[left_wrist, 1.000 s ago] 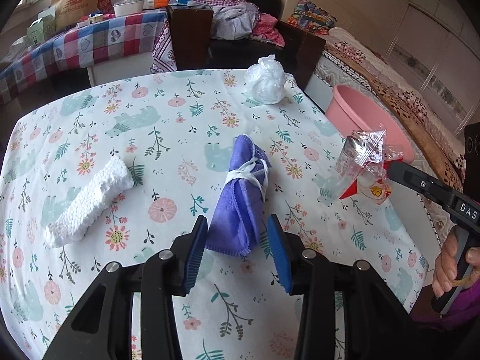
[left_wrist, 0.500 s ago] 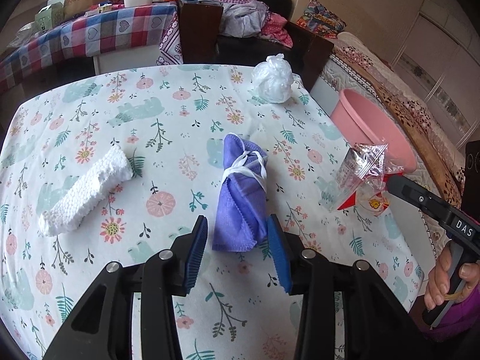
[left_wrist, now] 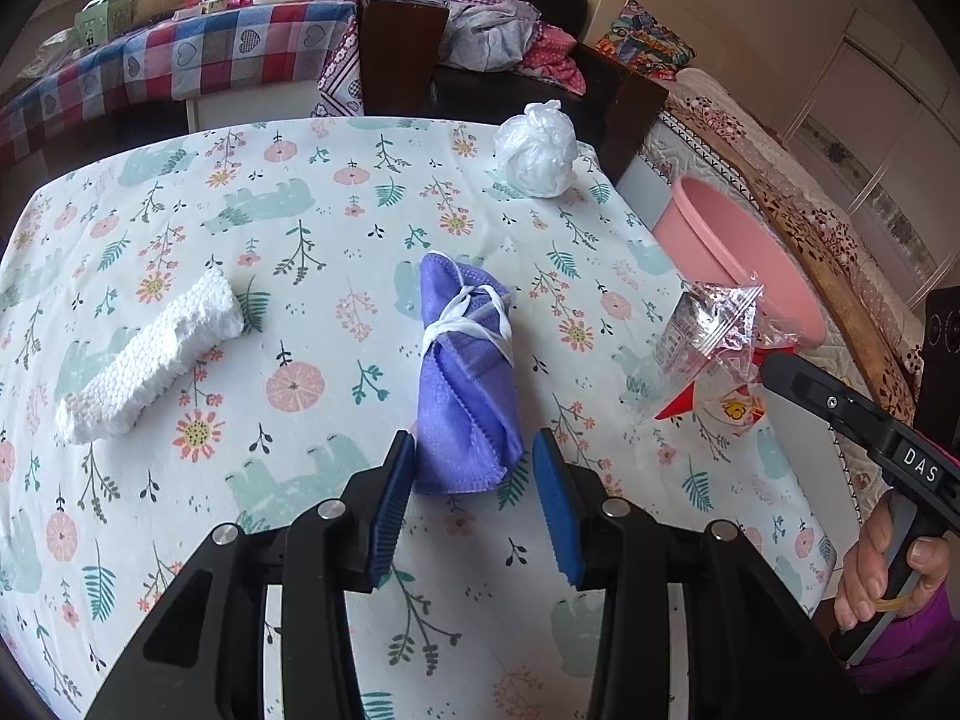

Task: Collect trash
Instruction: 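Close the left tool on the purple cloth bundle and lift it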

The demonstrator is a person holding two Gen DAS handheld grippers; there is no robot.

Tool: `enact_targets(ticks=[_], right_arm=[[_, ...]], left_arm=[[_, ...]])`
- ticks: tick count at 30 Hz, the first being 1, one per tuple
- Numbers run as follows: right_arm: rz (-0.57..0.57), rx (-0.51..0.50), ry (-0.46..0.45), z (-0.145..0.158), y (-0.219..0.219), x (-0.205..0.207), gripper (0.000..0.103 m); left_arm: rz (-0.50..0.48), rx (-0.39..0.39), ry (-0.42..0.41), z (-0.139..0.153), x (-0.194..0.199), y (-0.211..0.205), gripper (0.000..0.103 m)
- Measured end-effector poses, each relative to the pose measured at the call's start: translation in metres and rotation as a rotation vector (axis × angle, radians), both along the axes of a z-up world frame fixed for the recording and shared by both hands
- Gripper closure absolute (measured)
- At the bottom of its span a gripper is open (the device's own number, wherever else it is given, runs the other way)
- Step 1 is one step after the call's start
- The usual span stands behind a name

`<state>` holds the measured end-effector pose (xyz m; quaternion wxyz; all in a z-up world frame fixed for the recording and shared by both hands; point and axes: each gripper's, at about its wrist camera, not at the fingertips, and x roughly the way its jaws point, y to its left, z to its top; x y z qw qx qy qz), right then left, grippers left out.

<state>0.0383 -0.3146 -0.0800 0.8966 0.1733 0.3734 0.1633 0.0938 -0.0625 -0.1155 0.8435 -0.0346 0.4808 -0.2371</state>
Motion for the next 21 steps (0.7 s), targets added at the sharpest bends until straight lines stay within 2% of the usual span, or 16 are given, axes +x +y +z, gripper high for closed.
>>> enact_targets(ticks=[4,12,21], right_arm=[[0.001,-0.001,-0.002,0.000,0.000,0.000,0.094],[-0.004,0.006,-0.011,0.000,-0.006,-0.005,0.094],[0.004,0.005,-0.014,0.000,-0.006,-0.007,0.094]], left_arm=[[0.005,0.011,0.001,0.000,0.000,-0.002,0.063],[0.025,-0.014,0.001,0.012,0.004,-0.001,0.061],[0.063,-0.004,0.026,-0.001,0.010,0.001,0.061]])
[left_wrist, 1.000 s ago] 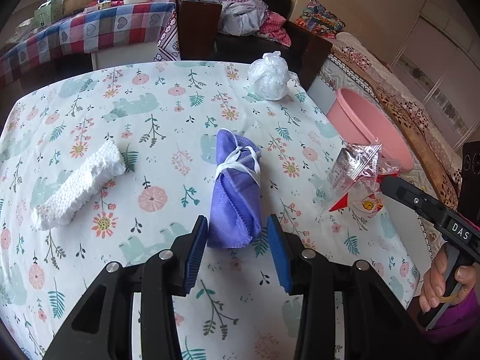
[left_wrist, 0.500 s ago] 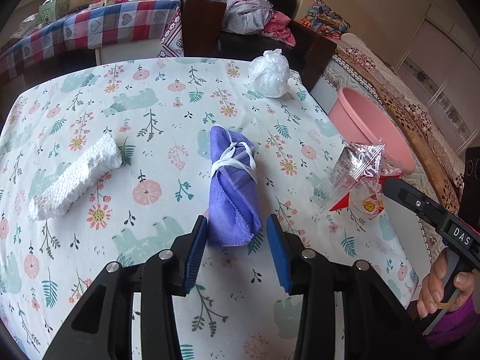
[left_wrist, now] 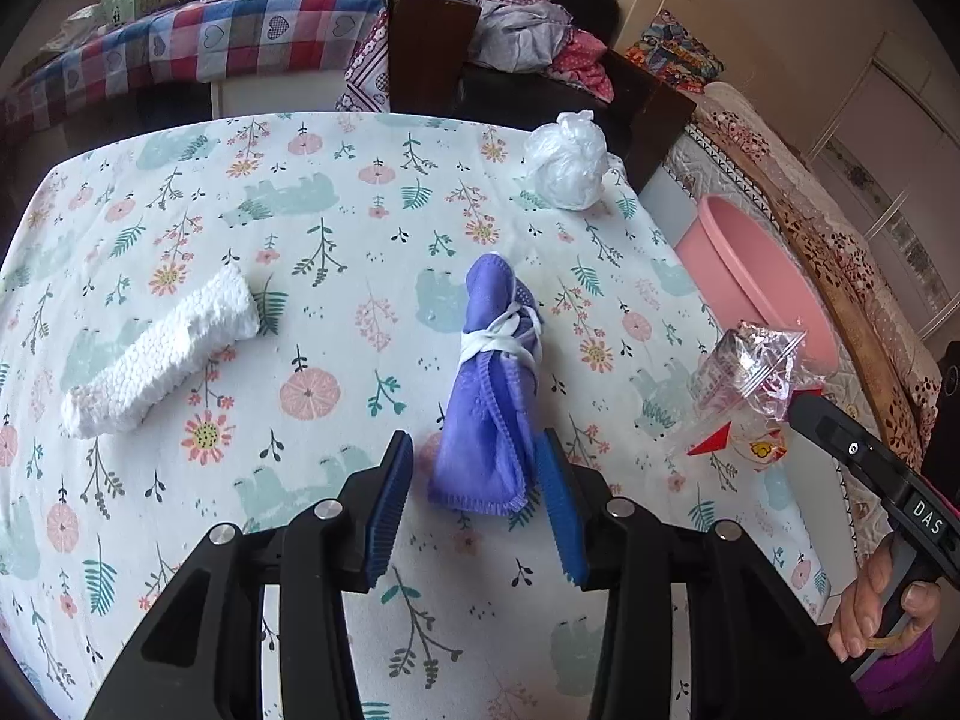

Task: Collect trash
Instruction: 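Close the left tool on the purple cloth bundle and lift it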

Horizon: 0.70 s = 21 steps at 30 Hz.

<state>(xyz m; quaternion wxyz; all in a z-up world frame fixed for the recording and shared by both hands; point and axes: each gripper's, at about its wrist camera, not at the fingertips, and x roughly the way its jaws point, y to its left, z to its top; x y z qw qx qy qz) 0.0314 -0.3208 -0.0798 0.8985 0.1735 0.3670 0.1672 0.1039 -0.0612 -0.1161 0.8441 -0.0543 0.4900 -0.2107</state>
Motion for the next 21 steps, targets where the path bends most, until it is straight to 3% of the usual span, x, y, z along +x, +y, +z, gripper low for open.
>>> enact_targets(ticks=[21], right_arm=[[-0.003,0.009,0.003,-0.002,-0.002,0.000,0.094]], left_arm=[[-0.019,0.030,-0.106,0.015,-0.014,-0.013,0.082]])
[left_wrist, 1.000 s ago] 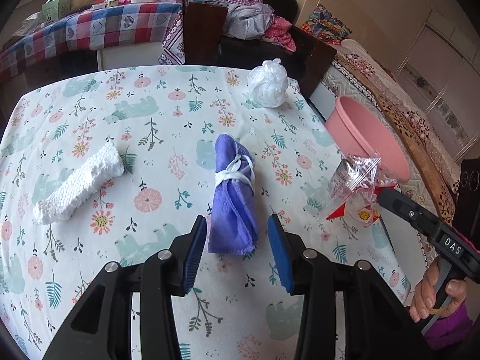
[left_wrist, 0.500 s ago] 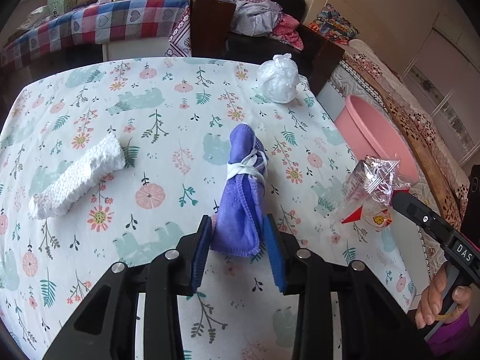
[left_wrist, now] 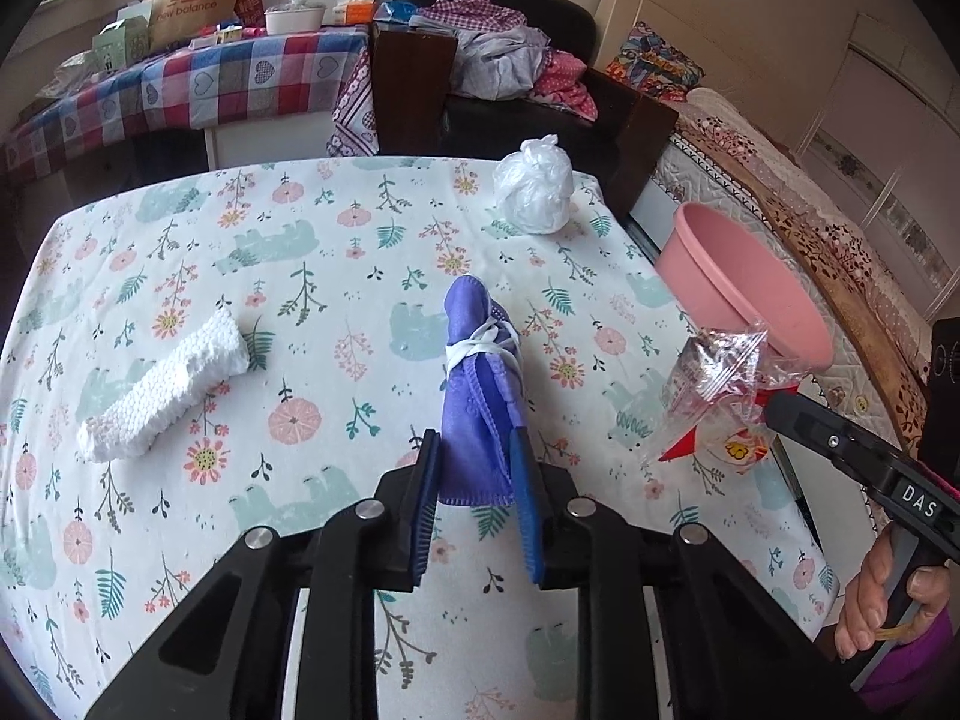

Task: Collect trash
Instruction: 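Close the left tool on the purple cloth bundle and lift it, then carry the purple cloth with the left tool while the right tool carries the bag over the pink bucket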

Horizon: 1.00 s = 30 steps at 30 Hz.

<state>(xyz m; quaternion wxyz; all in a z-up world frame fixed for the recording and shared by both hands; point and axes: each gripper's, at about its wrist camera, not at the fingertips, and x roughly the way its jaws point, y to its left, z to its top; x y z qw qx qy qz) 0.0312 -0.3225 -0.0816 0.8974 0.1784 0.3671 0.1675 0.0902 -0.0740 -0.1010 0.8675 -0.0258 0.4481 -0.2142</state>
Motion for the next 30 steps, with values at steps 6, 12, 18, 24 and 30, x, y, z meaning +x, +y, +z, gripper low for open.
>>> enact_targets(ticks=[6,12,18,24,30], right_arm=[[-0.005,0.006,-0.010,-0.001,-0.001,-0.002,0.094],[-0.040,0.013,-0.030,0.000,-0.012,-0.005,0.094],[-0.117,0.000,-0.081,0.013,-0.033,-0.007,0.094],[-0.191,0.001,-0.111,0.022,-0.058,-0.007,0.094],[-0.306,-0.039,-0.135,0.032,-0.085,-0.007,0.094]], left_arm=[[-0.008,0.007,-0.024,0.005,-0.001,-0.007,0.083],[-0.046,-0.001,-0.065,0.019,-0.001,-0.022,0.083],[-0.088,-0.039,-0.097,0.034,0.006,-0.045,0.083],[-0.173,-0.076,-0.123,0.046,0.010,-0.085,0.083],[-0.272,-0.101,-0.152,0.059,0.012,-0.136,0.083]])
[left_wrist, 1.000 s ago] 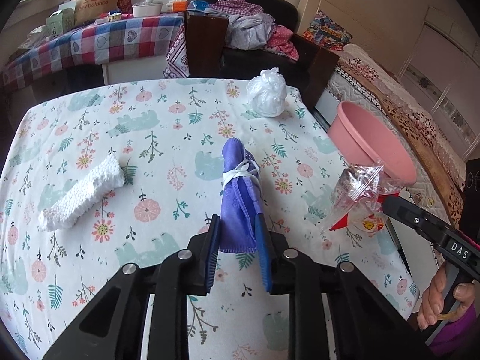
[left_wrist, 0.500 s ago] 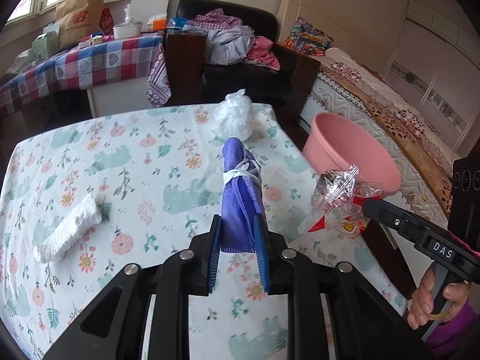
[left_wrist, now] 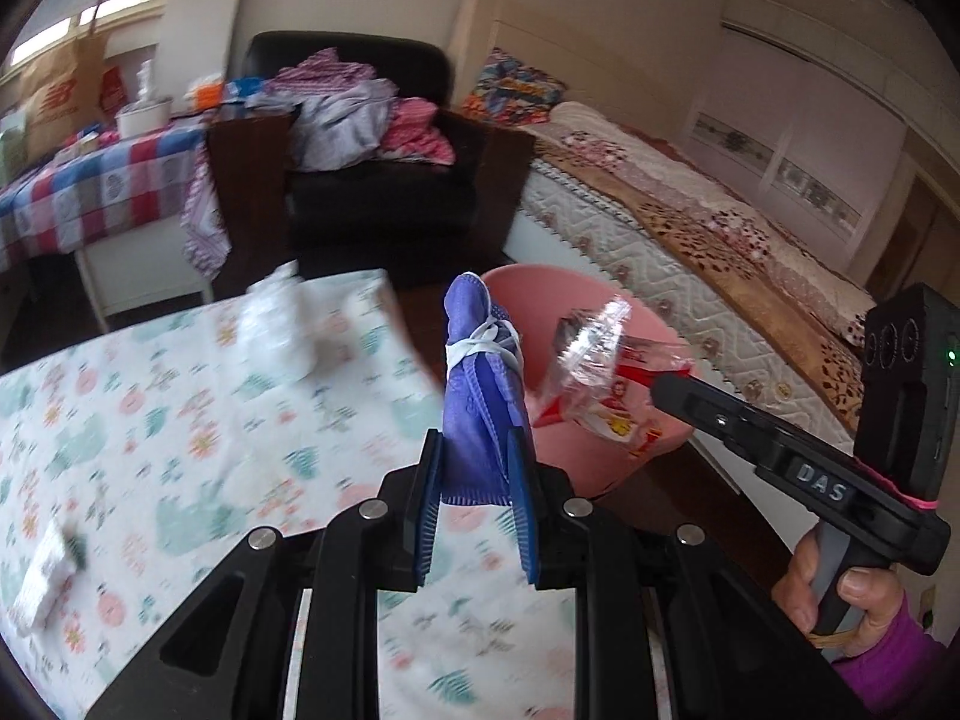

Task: Collect trash
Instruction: 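Carry the purple cloth with the left tool while the right tool carries the bag over the pink bucket, then open both tools to drop the cloth and bag into the pink bucket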

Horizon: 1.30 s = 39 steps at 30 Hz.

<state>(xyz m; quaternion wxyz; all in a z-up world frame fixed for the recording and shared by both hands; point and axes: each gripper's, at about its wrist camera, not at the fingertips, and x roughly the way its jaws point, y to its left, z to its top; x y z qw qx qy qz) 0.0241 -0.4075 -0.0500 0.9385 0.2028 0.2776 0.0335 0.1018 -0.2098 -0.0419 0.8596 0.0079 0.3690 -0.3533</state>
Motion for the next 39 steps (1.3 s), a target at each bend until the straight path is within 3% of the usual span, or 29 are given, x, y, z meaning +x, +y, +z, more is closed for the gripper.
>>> enact_targets(ticks=[13,21,29,39], right_arm=[[-0.191,-0.052,0.082,-0.020,-0.050,0.009,0.094],[-0.214,-0.065,0.123,-0.033,-0.057,0.016,0.094],[-0.215,-0.085,0.134,-0.036,-0.056,0.018,0.078],[-0.216,-0.089,0.137,-0.034,-0.058,0.015,0.076]], left_arm=[[-0.057,0.016,0.082,-0.018,0.025,-0.070,0.083],[-0.059,0.050,0.098,-0.024,0.029,-0.088,0.082],[-0.050,0.052,0.116,-0.031,0.032,-0.094,0.077],[-0.061,0.026,0.092,-0.022,0.026,-0.094,0.075]])
